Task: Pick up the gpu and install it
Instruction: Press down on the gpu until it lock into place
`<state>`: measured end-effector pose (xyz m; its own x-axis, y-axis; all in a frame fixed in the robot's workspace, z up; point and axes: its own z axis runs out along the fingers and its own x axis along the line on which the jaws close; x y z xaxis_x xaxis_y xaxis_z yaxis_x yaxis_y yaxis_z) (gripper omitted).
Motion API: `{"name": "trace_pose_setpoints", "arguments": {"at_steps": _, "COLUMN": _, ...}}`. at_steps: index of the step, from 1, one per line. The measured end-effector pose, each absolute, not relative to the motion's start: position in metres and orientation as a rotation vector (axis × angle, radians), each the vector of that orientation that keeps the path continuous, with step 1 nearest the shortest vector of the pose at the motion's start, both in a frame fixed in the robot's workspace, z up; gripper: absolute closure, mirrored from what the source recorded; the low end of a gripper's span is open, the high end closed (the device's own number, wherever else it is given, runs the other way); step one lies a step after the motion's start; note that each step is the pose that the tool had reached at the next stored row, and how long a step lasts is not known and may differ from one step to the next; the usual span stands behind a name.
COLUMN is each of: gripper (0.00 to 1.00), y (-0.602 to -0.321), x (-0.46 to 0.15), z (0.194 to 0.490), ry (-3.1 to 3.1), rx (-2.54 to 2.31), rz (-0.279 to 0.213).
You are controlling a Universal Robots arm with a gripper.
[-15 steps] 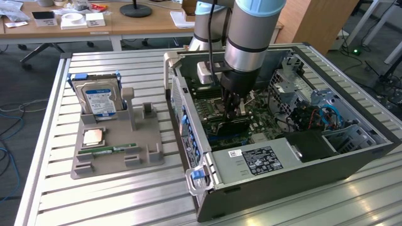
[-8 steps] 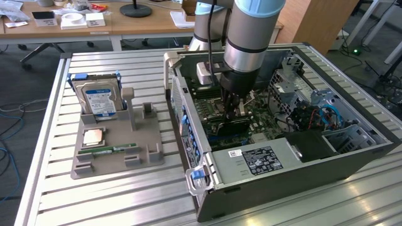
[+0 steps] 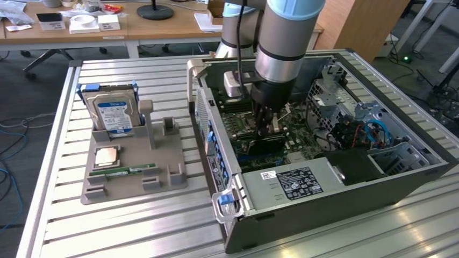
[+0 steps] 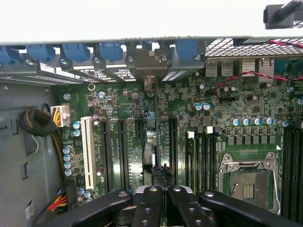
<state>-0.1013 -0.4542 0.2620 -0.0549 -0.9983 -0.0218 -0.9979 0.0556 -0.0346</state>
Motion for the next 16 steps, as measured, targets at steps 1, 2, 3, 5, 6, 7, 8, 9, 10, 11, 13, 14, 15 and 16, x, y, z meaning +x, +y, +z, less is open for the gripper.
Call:
{"name": "trace_pose_setpoints", "arguments": {"at_steps": 1, "gripper": 0.89, "y": -0.4542, "x": -0.1015, "z": 0.2619, "ry": 2.253, "rx": -2.132, "rz": -0.016}}
{"name": "trace_pose_setpoints", "arguments": {"at_steps": 2, "gripper": 0.89, "y": -0.4542, "x": -0.1015, "z": 0.2618, "ry": 2.253, "rx": -2.132, "rz": -0.015}}
{"name": "trace_pose_setpoints", "arguments": {"at_steps": 3, "gripper": 0.89, "y": -0.4542, "x": -0.1015, "z": 0.2618, "ry": 2.253, "rx": -2.132, "rz": -0.015}}
{"name": "trace_pose_setpoints", "arguments": {"at_steps": 5, "gripper": 0.89, "y": -0.4541, "x": -0.1015, "z": 0.2616, "ry": 2.253, "rx": -2.132, "rz": -0.015}}
{"name": "trace_pose_setpoints", "arguments": {"at_steps": 6, "gripper": 0.89, "y": -0.4541, "x": -0.1015, "z": 0.2614, "ry": 2.253, "rx": -2.132, "rz": -0.015}}
{"name": "trace_pose_setpoints", "arguments": {"at_steps": 7, "gripper": 0.89, "y": -0.4542, "x": -0.1015, "z": 0.2612, "ry": 2.253, "rx": -2.132, "rz": -0.015}}
{"name": "trace_pose_setpoints", "arguments": {"at_steps": 8, "gripper": 0.89, "y": -0.4542, "x": -0.1015, "z": 0.2612, "ry": 2.253, "rx": -2.132, "rz": -0.015}}
{"name": "trace_pose_setpoints", "arguments": {"at_steps": 9, "gripper": 0.89, "y": -0.4542, "x": -0.1016, "z": 0.2612, "ry": 2.253, "rx": -2.132, "rz": -0.015}}
{"name": "trace_pose_setpoints", "arguments": {"at_steps": 10, "gripper": 0.89, "y": -0.4542, "x": -0.1015, "z": 0.2612, "ry": 2.253, "rx": -2.132, "rz": -0.015}}
{"name": "trace_pose_setpoints", "arguments": {"at_steps": 11, "gripper": 0.89, "y": -0.4543, "x": -0.1015, "z": 0.2611, "ry": 2.253, "rx": -2.132, "rz": -0.015}}
{"name": "trace_pose_setpoints", "arguments": {"at_steps": 13, "gripper": 0.89, "y": -0.4543, "x": -0.1015, "z": 0.261, "ry": 2.253, "rx": -2.132, "rz": -0.015}}
{"name": "trace_pose_setpoints", "arguments": {"at_steps": 14, "gripper": 0.89, "y": -0.4543, "x": -0.1017, "z": 0.2607, "ry": 2.253, "rx": -2.132, "rz": -0.015}}
{"name": "trace_pose_setpoints", "arguments": {"at_steps": 15, "gripper": 0.89, "y": -0.4543, "x": -0.102, "z": 0.2606, "ry": 2.253, "rx": -2.132, "rz": -0.015}}
{"name": "trace_pose_setpoints", "arguments": {"at_steps": 16, "gripper": 0.89, "y": -0.4543, "x": -0.1021, "z": 0.2606, "ry": 2.253, "rx": -2.132, "rz": -0.015}}
